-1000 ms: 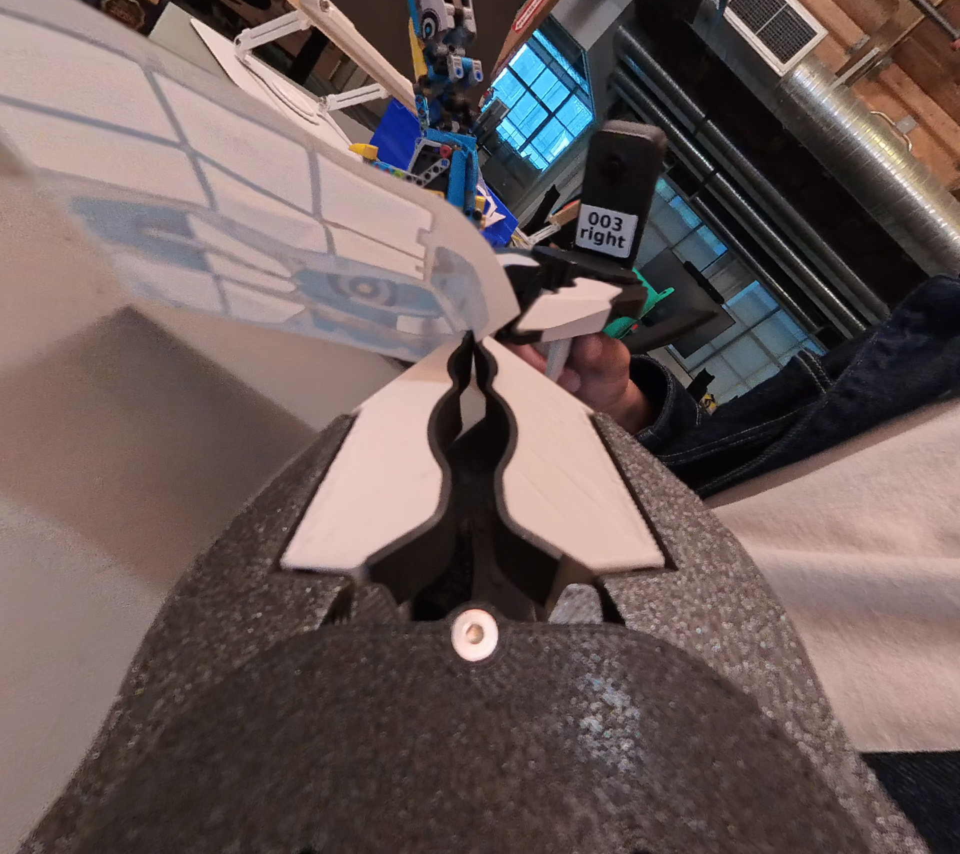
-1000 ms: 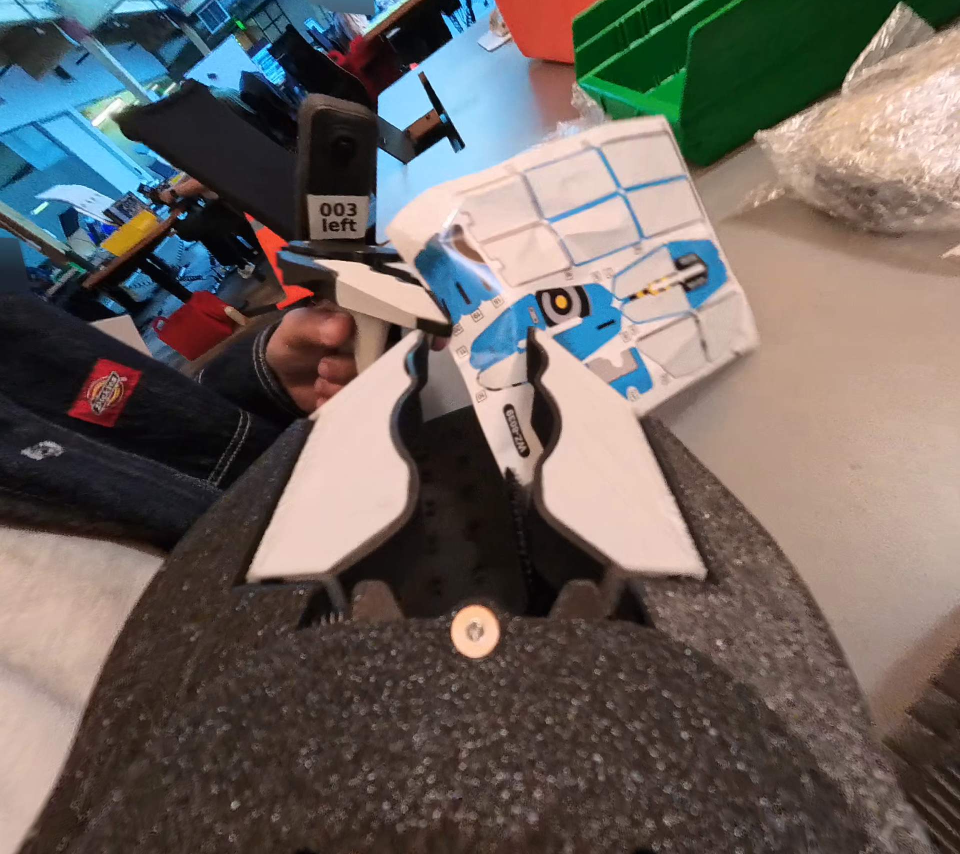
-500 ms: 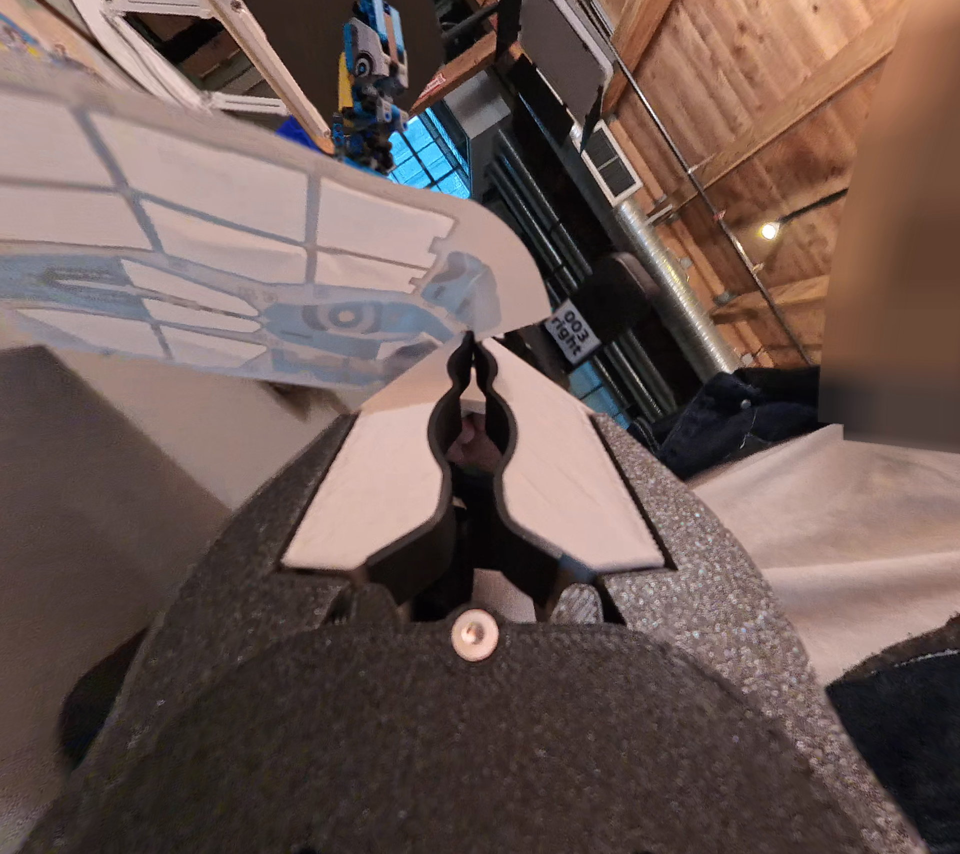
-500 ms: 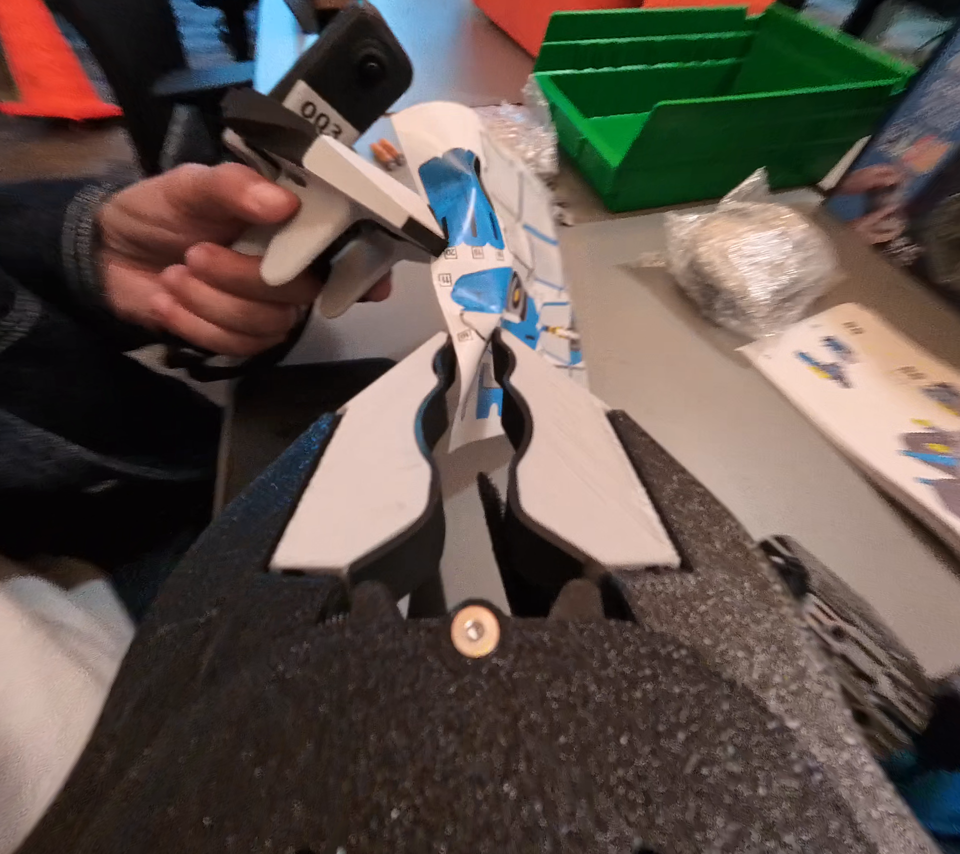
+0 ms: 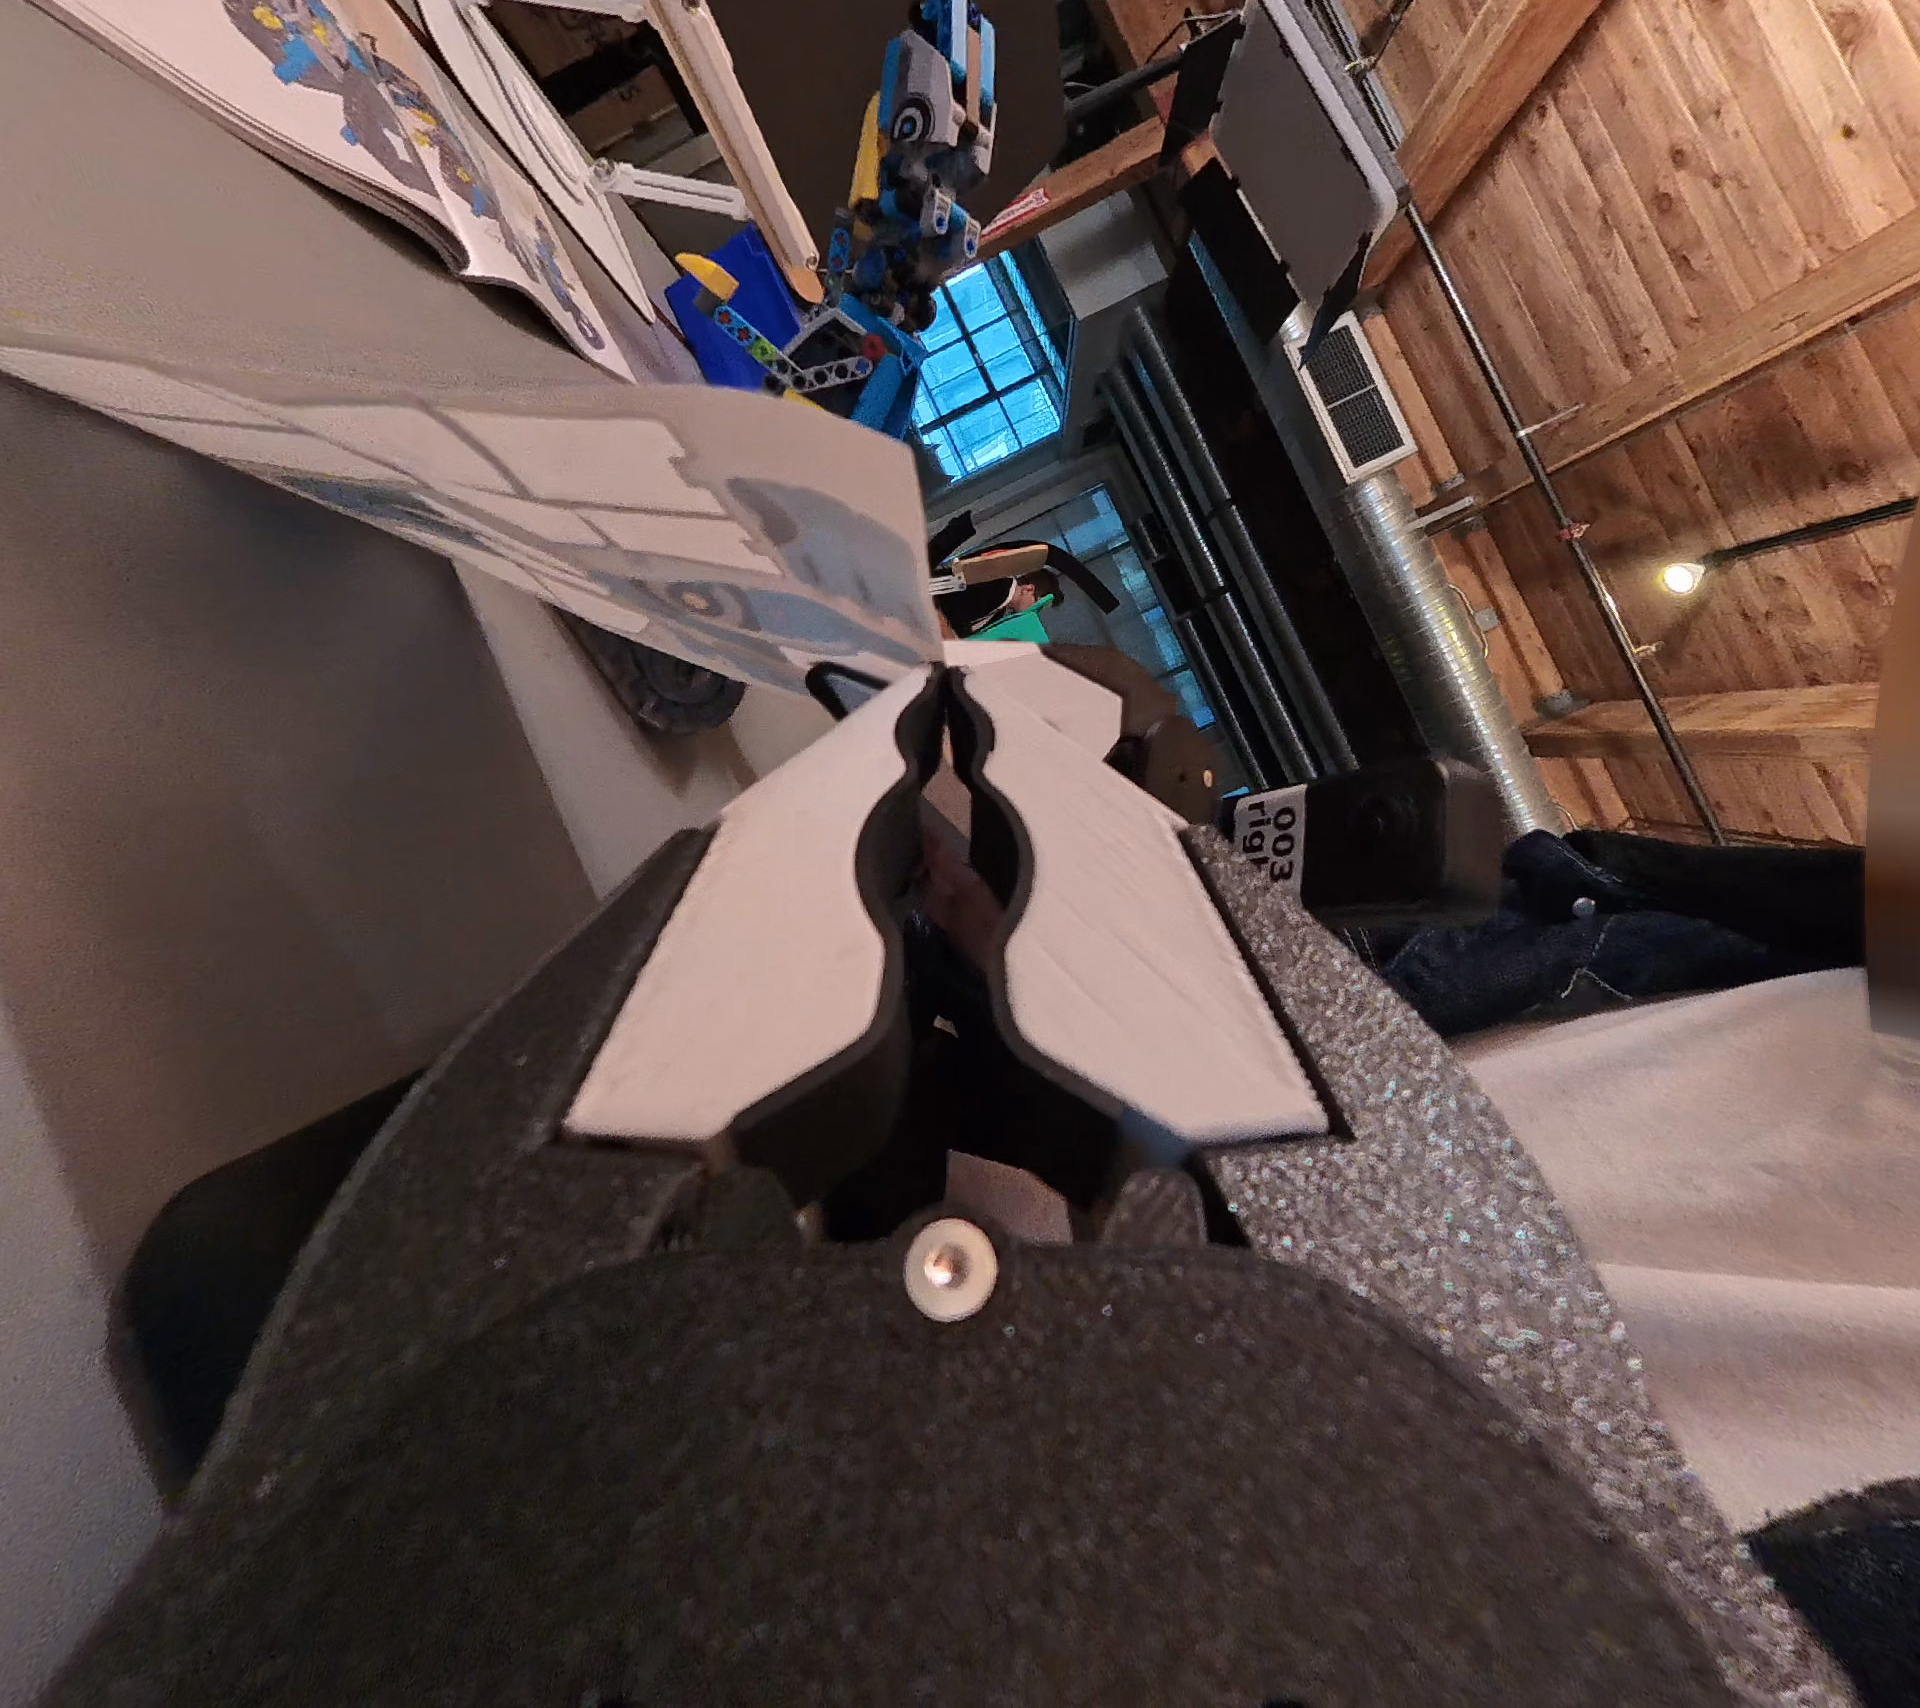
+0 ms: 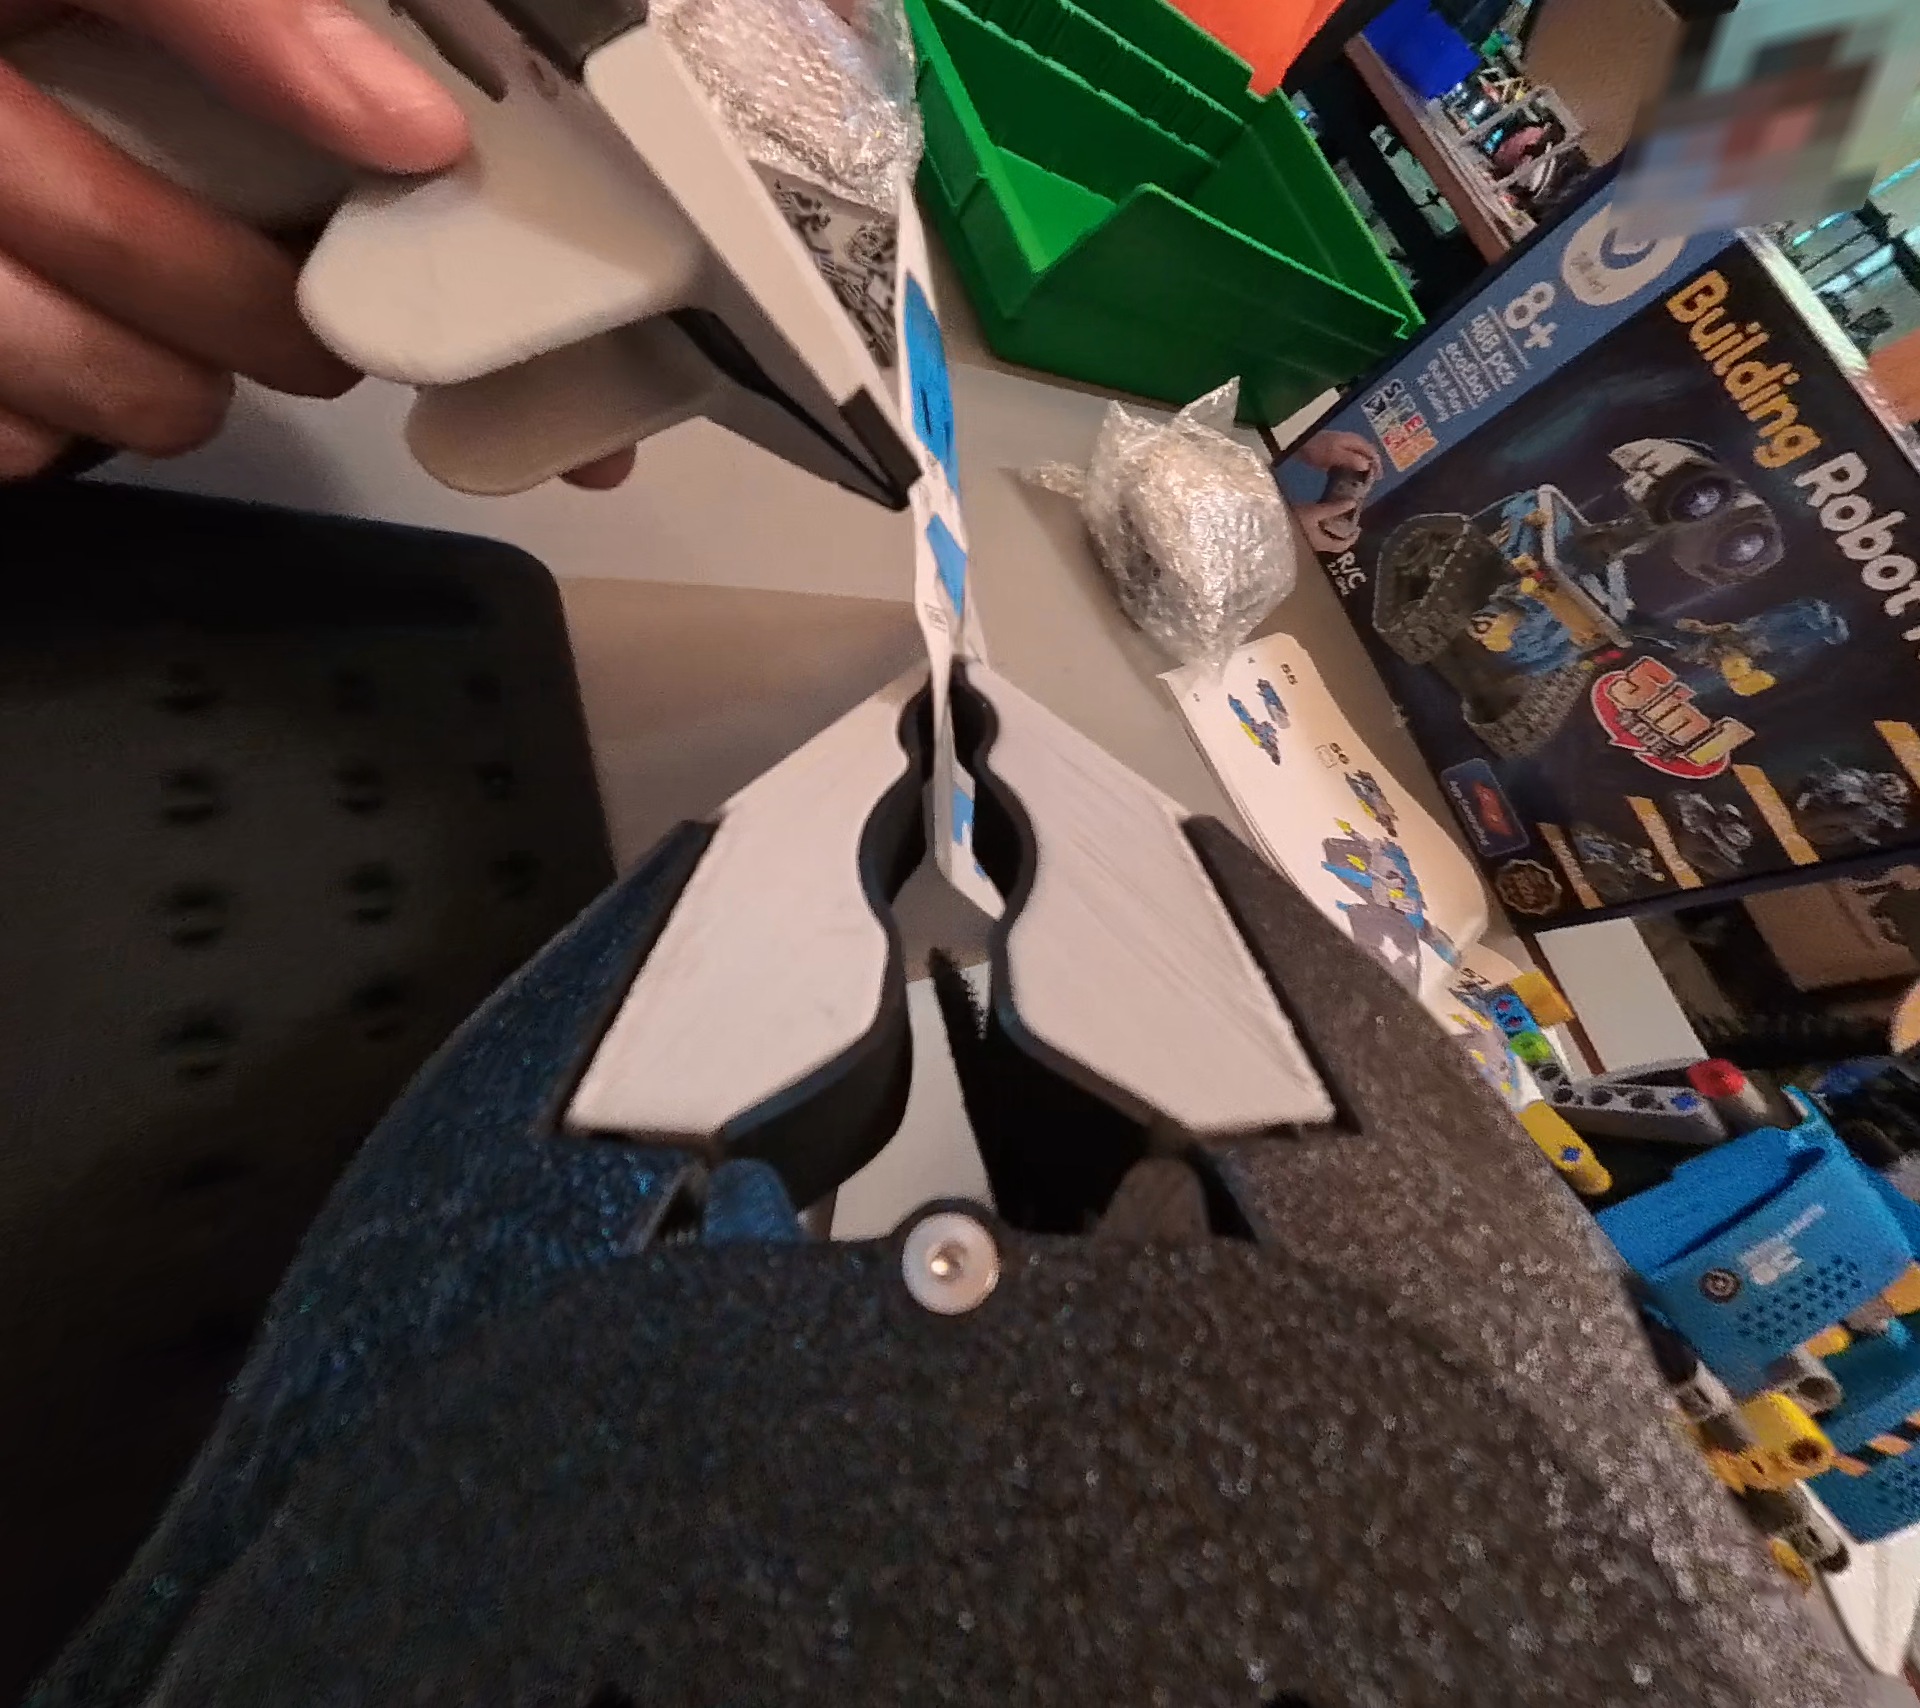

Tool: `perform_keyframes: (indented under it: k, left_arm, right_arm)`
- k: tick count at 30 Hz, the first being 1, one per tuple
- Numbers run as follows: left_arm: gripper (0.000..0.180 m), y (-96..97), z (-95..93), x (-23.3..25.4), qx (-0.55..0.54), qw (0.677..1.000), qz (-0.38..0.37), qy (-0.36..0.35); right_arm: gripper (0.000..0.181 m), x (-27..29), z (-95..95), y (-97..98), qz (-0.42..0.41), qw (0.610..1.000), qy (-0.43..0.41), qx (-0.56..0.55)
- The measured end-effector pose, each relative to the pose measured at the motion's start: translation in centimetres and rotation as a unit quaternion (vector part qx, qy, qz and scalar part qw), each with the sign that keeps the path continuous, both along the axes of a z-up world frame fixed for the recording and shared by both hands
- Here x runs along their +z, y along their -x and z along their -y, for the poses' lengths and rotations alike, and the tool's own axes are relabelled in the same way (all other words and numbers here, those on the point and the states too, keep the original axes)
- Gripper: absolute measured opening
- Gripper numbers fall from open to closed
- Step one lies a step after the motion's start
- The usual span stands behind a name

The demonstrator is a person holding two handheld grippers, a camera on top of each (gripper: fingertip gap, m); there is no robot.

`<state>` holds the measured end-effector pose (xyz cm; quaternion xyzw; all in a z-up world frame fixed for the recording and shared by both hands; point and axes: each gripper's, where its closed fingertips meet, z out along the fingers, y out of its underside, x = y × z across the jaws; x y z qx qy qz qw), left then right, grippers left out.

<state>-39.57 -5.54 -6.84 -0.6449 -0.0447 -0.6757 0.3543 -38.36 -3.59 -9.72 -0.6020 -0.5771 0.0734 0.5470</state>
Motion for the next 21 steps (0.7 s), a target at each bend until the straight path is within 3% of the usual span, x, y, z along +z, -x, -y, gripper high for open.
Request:
perform_keyframes:
  k: [4,6,9,13,21]
  left_arm:
    - [0.000,-0.37,0.22,-0.50,-0.012,1.000,-0.013,0.018]
    - [0.025,-0.67,0.43,-0.52,-0.021,0.999,-0.013,0.023]
    - [0.025,-0.79,0.31,-0.41,-0.022,0.999,-0.006,0.023]
    - [0.001,-0.42,0.03,-0.38,-0.013,1.000,0.001,0.023]
    - [0.000,-0.27,-0.01,-0.87,-0.006,0.999,-0.027,0.018]
  right_arm:
    - [0.000,0.36,-0.64,-0.68,0.032,0.998,-0.055,-0.018]
    - [0.000,0.51,-0.64,-0.76,0.051,0.995,-0.088,-0.019]
    - [0.000,0.64,-0.46,-0.63,0.068,0.989,-0.127,-0.017]
    - [0.000,0.15,-0.09,-0.44,0.078,0.988,-0.133,-0.005]
    - [0.000,-0.11,-0.01,-0.51,0.071,0.991,-0.114,0.000]
